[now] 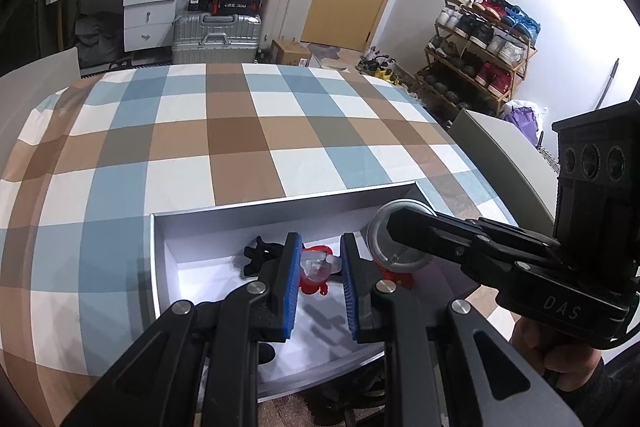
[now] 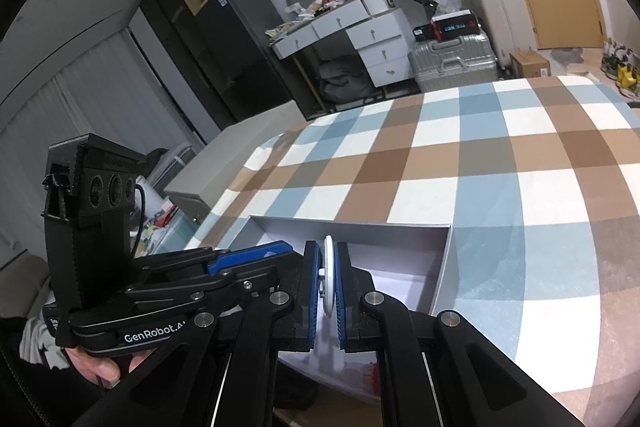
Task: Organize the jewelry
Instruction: 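Carry the badge and red holder into the grey box and open both grippers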
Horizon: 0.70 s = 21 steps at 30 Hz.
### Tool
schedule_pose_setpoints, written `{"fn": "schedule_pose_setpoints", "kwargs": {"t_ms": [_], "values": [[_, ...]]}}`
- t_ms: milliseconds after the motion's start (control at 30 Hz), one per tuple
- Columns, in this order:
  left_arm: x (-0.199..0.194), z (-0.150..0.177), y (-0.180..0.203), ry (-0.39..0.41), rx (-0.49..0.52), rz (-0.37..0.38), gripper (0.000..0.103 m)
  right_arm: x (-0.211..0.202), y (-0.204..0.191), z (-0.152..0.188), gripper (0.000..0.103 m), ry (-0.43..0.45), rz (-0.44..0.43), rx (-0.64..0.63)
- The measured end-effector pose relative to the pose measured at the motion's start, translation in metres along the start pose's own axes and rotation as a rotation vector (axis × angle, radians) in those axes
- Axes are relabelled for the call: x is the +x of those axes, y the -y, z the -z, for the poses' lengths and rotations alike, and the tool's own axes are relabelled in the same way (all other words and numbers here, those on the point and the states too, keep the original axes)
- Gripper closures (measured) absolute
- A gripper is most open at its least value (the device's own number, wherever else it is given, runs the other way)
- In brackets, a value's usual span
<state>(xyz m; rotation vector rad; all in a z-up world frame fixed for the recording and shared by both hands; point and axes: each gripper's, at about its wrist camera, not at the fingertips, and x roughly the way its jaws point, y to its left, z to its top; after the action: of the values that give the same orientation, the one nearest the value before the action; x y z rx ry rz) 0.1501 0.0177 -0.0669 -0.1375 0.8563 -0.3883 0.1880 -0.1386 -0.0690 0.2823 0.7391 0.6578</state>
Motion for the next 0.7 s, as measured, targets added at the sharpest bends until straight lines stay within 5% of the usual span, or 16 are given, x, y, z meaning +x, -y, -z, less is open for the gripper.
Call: {"fn": "schedule_pose_setpoints", "kwargs": {"t_ms": [200,400,500,700], "values": [[0.002,0.001,-0.003,0.001,-0.008,-0.022,0.088,-0.003,0.000,0.000,0.092,0.011,0.011,0.000],[-0.008,0.002,-0.002,0.025,-0.019,-0.050,0.055,-0.017,-0.004,-0.001,0.080,0.046,0.028,0.002],[-0.014,0.003,0.000,0.034,-0.017,-0.075,0.053,-0.027,-0.005,0.001,0.069,0.062,0.043,0.012],[-0.027,0.005,0.007,0.050,-0.005,-0.088,0.051,-0.050,-0.010,0.008,0.064,0.094,0.055,0.024]]}}
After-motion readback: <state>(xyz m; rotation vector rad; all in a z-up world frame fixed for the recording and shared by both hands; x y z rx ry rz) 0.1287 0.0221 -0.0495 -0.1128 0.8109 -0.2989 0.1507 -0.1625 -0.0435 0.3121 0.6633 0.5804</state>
